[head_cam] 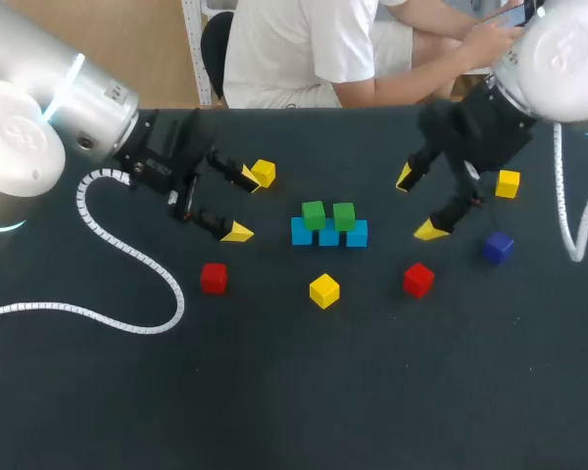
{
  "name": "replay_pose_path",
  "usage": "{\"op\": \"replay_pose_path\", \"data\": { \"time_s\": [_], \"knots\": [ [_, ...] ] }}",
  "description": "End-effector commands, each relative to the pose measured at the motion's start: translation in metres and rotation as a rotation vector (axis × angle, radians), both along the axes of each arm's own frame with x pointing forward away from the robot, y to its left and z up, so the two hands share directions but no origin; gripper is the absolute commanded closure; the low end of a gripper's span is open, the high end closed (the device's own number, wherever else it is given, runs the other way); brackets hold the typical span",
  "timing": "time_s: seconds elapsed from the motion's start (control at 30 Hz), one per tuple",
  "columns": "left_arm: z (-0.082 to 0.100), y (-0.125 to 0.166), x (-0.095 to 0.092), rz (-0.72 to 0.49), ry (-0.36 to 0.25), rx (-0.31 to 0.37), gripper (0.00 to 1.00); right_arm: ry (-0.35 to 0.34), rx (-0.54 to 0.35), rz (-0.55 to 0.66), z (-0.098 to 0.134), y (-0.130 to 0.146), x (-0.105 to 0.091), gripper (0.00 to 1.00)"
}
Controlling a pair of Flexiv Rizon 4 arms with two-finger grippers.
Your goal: Place the blue cubes, place green cubes on the blue cubes, place the yellow cubes on the green cubes, then place the red cubes on the yellow cubes, and place purple cube on the red cubes.
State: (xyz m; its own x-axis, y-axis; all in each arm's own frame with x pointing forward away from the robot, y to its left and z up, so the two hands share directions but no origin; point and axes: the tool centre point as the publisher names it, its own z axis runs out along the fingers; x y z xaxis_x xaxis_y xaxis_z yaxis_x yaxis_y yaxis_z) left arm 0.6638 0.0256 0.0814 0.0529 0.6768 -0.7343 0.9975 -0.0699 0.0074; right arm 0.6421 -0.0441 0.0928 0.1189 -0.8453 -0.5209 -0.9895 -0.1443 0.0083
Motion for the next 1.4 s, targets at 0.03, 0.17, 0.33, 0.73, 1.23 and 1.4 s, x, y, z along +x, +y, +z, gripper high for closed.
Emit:
{"op": "replay_pose_path", "data": {
  "time_s": [0.03,0.17,0.33,0.73,1.23,1.4],
  "knots": [
    [-0.001,0.0,0.002,-0.004,0.002,0.0,0.0,-0.023,-0.023,0.052,0.002,0.0,-0.025,0.0],
    [-0.001,0.0,0.002,-0.004,0.002,0.0,0.0,-0.019,-0.022,0.13,-0.009,-0.002,-0.042,0.0],
    [-0.001,0.0,0.002,-0.004,0.002,0.0,0.0,-0.036,-0.034,0.24,-0.017,0.001,-0.06,0.0],
    [-0.001,0.0,0.002,-0.004,0.002,0.0,0.0,-0.06,-0.072,0.373,-0.017,0.001,-0.102,0.0],
    [-0.001,0.0,0.002,-0.004,0.002,0.0,0.0,-0.042,-0.062,0.461,-0.018,0.028,-0.129,0.0],
    [-0.001,0.0,0.002,-0.004,0.002,0.0,0.0,-0.064,-0.05,0.466,-0.016,0.038,-0.134,0.0]
  ]
}}
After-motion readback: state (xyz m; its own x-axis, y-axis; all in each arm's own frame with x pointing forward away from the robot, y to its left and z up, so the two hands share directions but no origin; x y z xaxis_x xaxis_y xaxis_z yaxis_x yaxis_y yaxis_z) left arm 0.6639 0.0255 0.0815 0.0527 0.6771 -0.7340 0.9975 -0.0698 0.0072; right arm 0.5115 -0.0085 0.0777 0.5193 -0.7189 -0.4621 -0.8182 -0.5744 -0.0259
